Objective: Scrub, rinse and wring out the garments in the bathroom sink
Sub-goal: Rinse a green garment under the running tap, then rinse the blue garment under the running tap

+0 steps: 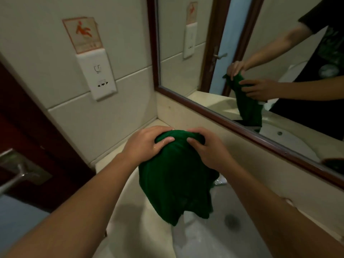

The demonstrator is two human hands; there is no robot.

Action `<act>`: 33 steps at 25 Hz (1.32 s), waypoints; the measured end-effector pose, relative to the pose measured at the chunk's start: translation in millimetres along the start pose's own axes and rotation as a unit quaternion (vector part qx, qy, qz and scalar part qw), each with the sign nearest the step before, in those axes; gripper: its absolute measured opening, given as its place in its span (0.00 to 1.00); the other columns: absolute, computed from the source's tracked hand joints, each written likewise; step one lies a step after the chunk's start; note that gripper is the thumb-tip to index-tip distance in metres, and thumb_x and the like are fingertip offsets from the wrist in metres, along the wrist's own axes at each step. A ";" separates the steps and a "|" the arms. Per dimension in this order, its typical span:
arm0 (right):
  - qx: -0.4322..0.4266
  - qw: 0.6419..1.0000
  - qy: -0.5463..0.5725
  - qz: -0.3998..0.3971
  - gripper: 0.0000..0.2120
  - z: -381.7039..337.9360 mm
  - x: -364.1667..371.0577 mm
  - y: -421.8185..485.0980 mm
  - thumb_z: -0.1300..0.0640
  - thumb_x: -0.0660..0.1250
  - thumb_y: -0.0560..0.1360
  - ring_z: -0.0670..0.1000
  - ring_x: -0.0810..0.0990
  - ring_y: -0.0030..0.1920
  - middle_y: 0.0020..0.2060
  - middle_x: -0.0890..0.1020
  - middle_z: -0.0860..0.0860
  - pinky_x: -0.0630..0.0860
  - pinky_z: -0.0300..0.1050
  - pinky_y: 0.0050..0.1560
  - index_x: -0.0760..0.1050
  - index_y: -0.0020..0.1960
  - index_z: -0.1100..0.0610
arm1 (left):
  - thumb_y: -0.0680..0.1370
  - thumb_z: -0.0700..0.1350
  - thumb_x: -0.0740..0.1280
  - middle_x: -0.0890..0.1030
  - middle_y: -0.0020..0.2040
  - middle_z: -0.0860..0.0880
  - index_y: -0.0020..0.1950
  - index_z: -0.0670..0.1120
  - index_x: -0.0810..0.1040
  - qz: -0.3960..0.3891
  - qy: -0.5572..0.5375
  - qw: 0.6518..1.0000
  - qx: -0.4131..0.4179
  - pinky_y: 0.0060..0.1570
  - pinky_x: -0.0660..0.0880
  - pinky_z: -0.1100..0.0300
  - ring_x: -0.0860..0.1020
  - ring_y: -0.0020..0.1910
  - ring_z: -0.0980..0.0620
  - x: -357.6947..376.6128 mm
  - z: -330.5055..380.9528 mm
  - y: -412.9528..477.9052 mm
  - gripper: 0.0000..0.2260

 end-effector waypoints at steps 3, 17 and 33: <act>0.069 0.997 -0.018 -0.010 0.13 33.2 52.2 54.2 0.53 0.68 0.82 0.51 0.81 0.58 0.56 0.82 0.48 0.78 0.49 0.61 0.78 0.66 0.50 | 0.81 0.60 0.63 0.79 0.66 0.55 0.70 0.56 0.76 -0.108 0.045 0.990 -0.084 0.58 0.73 0.55 0.77 0.63 0.52 43.3 -71.4 15.8 0.19; 0.185 0.950 -0.056 0.244 0.14 101.3 -35.6 -66.1 0.58 0.66 0.82 0.50 0.81 0.53 0.55 0.83 0.52 0.78 0.50 0.59 0.78 0.67 0.56 | 0.81 0.53 0.61 0.84 0.58 0.49 0.62 0.46 0.83 -0.057 -0.052 0.990 0.114 0.58 0.67 0.52 0.81 0.56 0.49 165.1 62.7 41.9 0.17; 0.541 0.757 -0.208 0.302 0.20 295.8 -241.6 -566.4 0.49 0.60 0.83 0.57 0.73 0.69 0.68 0.77 0.52 0.69 0.59 0.68 0.74 0.73 0.51 | 0.82 0.54 0.61 0.78 0.69 0.50 0.71 0.49 0.76 -0.325 -0.164 0.874 0.322 0.65 0.72 0.50 0.76 0.66 0.49 377.0 529.1 -146.9 0.19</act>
Point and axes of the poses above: each hand's wrist, its own y-axis towards the middle knuckle, its own x-axis out of the palm, z = x × y, the point moved 6 cm from there along y, towards the middle knuckle
